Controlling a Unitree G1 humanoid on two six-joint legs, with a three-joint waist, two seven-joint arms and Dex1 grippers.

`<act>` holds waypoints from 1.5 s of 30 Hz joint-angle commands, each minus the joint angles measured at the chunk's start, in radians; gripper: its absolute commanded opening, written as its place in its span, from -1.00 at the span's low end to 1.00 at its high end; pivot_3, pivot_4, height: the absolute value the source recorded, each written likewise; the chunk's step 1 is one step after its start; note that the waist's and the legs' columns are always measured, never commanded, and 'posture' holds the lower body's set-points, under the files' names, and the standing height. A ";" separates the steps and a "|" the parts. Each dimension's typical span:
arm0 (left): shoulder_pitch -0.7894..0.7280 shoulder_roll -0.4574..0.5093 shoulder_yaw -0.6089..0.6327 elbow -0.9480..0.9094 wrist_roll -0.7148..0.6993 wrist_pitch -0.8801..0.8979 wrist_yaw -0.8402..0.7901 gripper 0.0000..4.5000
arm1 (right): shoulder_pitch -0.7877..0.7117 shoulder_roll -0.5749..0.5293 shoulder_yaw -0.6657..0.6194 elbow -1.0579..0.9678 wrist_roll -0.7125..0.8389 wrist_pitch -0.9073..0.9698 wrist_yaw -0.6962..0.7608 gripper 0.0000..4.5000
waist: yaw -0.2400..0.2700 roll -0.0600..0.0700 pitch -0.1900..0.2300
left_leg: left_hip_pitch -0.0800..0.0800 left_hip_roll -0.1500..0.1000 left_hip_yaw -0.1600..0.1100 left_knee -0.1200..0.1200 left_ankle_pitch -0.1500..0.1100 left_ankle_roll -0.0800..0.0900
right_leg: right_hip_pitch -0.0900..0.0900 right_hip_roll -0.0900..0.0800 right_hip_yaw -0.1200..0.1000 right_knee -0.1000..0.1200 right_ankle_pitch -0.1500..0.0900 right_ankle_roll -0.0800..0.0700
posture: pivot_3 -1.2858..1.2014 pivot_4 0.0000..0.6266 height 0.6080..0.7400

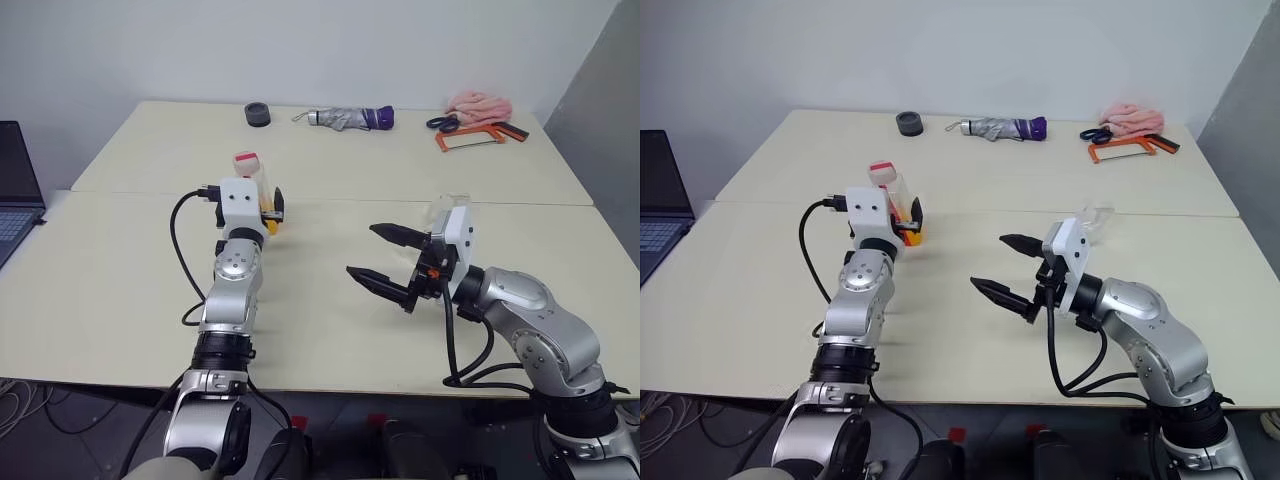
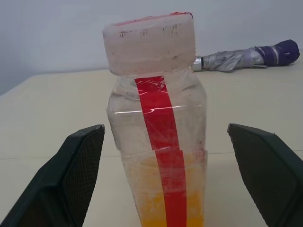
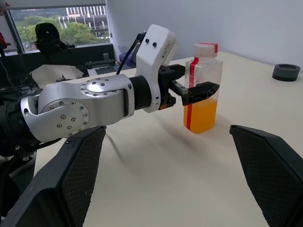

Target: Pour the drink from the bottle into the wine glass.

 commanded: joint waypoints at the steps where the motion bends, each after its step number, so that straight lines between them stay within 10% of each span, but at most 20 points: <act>1: -0.057 0.002 0.011 0.011 0.006 -0.006 0.026 0.98 | -0.023 0.007 0.002 -0.015 -0.002 -0.013 0.008 1.00 | 0.000 0.000 0.000 | 0.000 0.000 0.000 0.000 0.000 0.000 | 0.000 0.000 0.000 0.000 0.000 0.000 | 0.03 -0.52 1.00; 29: -0.171 0.035 0.019 0.172 -0.016 -0.027 -0.021 0.98 | -0.025 0.029 0.006 -0.003 -0.036 -0.023 0.013 1.00 | 0.000 0.000 0.000 | 0.000 0.000 0.000 0.000 0.000 0.000 | -0.001 0.000 0.000 0.000 0.000 0.000 | 0.03 -0.52 1.00; 38: -0.177 0.039 0.017 0.167 -0.025 -0.042 -0.038 -0.11 | -0.021 0.030 0.004 -0.006 -0.039 -0.023 0.017 1.00 | 0.000 0.000 0.000 | 0.000 0.000 0.000 0.000 0.000 0.000 | -0.001 0.000 0.000 0.000 0.000 0.000 | 0.03 -0.52 1.00; 45: -0.151 0.037 0.010 0.129 -0.024 -0.058 -0.049 -0.15 | -0.022 0.031 0.006 -0.005 -0.041 -0.026 0.019 1.00 | 0.000 0.000 0.000 | -0.001 0.000 0.000 0.000 0.000 0.000 | -0.001 -0.001 0.000 0.000 0.000 0.000 | 0.03 -0.52 1.00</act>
